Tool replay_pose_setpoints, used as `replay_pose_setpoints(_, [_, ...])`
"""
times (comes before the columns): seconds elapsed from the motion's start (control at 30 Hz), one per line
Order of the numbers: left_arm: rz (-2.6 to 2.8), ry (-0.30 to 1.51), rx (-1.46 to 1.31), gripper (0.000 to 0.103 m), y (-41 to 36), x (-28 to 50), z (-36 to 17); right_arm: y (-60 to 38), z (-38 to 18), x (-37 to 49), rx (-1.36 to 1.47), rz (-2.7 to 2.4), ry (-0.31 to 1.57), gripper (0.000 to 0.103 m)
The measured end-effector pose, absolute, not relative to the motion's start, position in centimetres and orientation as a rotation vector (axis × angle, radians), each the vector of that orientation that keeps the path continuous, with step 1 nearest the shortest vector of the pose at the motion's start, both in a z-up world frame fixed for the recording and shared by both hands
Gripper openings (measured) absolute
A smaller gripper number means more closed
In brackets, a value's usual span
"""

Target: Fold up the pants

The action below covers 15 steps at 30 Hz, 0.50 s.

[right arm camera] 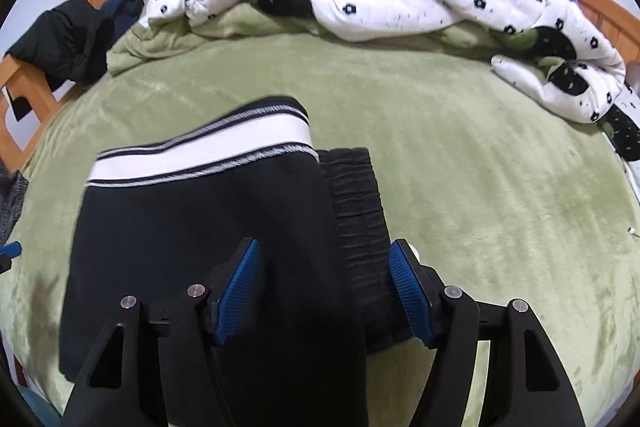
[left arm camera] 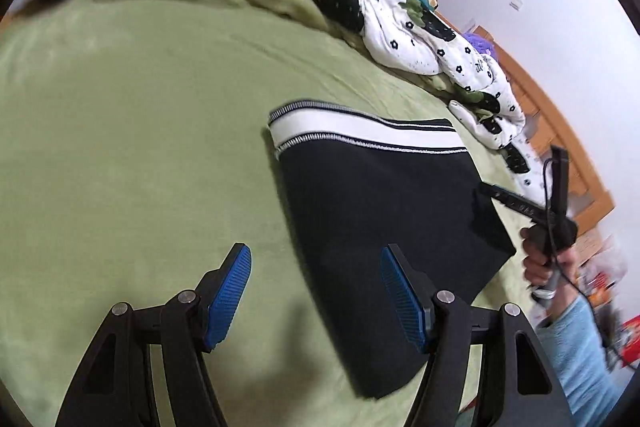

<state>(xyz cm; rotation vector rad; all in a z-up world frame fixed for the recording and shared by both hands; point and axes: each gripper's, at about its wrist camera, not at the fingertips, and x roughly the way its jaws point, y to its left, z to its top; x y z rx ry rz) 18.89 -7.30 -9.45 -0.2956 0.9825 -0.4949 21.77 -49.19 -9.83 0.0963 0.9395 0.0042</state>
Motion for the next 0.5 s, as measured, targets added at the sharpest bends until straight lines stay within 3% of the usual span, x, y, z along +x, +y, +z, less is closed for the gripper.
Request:
replay_pose_setpoints(0.2, [-0.533,1.067,-0.346,0.065,-10.5,22.6,-14.5,-50.7,-12.1,24.3,0.152,0.026,0.992,0.075])
replay_pose_setpoints(0.5, [-0.615,1.092,-0.432,0.065,-13.3,24.4,-17.2,-51.5,-14.1,25.9,0.223,0.13,1.066,0.068])
